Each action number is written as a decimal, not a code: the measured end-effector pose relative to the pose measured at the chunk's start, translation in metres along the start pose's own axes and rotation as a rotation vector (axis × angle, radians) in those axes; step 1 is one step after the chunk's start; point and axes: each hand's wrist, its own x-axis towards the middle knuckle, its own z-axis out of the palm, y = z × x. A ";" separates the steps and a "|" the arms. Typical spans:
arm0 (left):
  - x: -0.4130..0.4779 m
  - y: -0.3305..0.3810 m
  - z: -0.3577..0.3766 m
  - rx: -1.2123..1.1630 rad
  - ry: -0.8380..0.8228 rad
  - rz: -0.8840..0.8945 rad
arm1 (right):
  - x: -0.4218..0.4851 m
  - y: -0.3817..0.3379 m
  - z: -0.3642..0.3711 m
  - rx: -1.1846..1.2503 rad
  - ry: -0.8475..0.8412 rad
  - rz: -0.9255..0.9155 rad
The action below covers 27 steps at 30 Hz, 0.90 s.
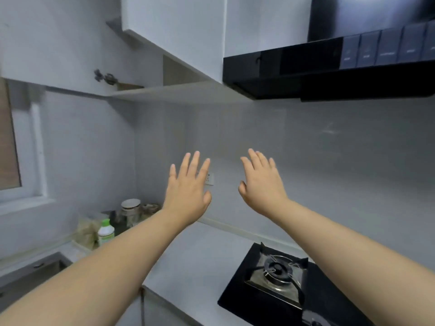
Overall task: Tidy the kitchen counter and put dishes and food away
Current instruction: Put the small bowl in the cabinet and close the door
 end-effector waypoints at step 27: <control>0.238 -0.310 0.060 -0.008 0.276 0.118 | 0.344 -0.180 0.067 -0.010 0.206 0.058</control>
